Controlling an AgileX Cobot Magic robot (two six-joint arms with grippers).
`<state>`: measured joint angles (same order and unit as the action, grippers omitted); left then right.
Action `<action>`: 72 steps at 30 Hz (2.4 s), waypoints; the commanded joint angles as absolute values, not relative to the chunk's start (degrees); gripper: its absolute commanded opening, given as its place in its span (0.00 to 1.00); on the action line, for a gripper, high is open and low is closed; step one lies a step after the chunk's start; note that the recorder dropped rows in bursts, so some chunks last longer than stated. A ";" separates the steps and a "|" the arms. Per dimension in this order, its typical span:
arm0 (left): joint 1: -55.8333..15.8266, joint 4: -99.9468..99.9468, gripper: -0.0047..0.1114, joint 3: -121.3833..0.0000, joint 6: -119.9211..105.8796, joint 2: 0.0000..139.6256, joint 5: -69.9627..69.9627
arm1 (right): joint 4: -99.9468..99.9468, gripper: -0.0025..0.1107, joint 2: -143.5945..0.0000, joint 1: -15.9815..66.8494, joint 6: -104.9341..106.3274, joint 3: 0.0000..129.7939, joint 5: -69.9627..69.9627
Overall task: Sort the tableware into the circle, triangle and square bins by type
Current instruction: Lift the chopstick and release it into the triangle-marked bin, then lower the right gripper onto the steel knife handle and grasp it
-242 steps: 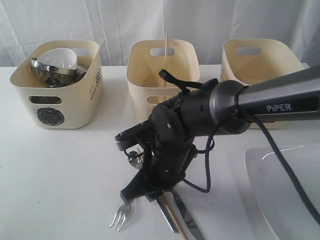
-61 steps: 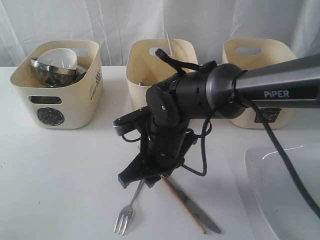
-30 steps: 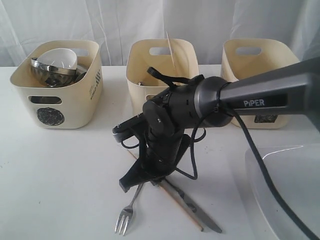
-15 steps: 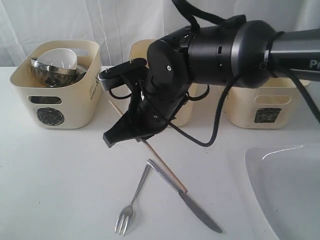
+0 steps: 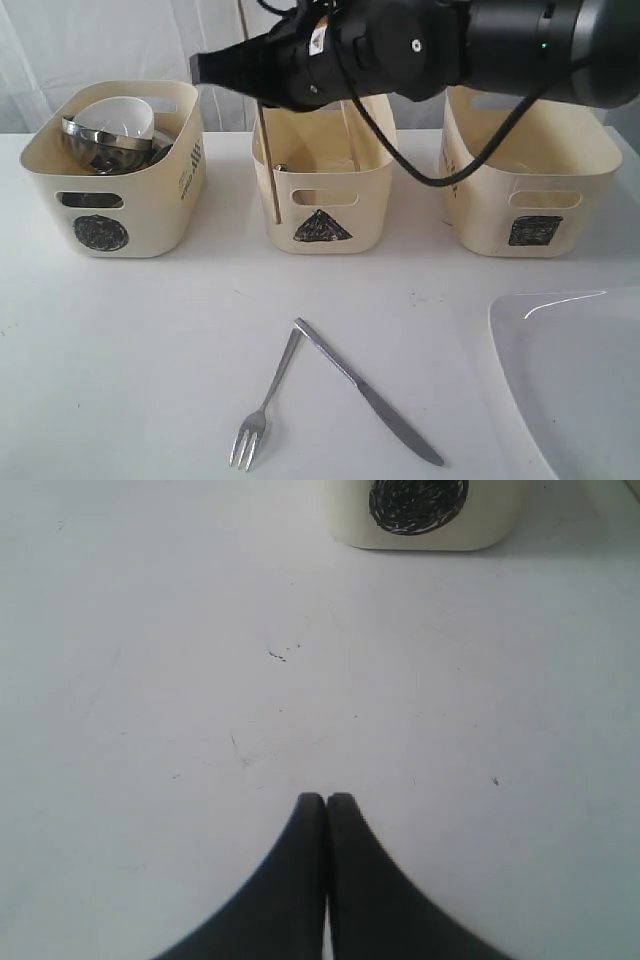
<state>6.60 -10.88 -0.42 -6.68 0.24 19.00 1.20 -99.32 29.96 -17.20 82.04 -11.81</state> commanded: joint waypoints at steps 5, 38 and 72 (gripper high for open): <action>6.71 -11.22 0.04 0.00 -6.91 0.00 19.51 | 1.46 0.02 -102.63 22.11 -23.37 81.13 10.04; 6.71 -11.22 0.04 0.00 -6.91 0.00 19.51 | -0.31 0.22 -108.05 16.99 -22.54 81.24 5.04; 6.71 -11.22 0.04 0.00 -6.91 0.00 19.51 | -7.65 0.42 -116.79 28.22 13.28 81.13 -53.75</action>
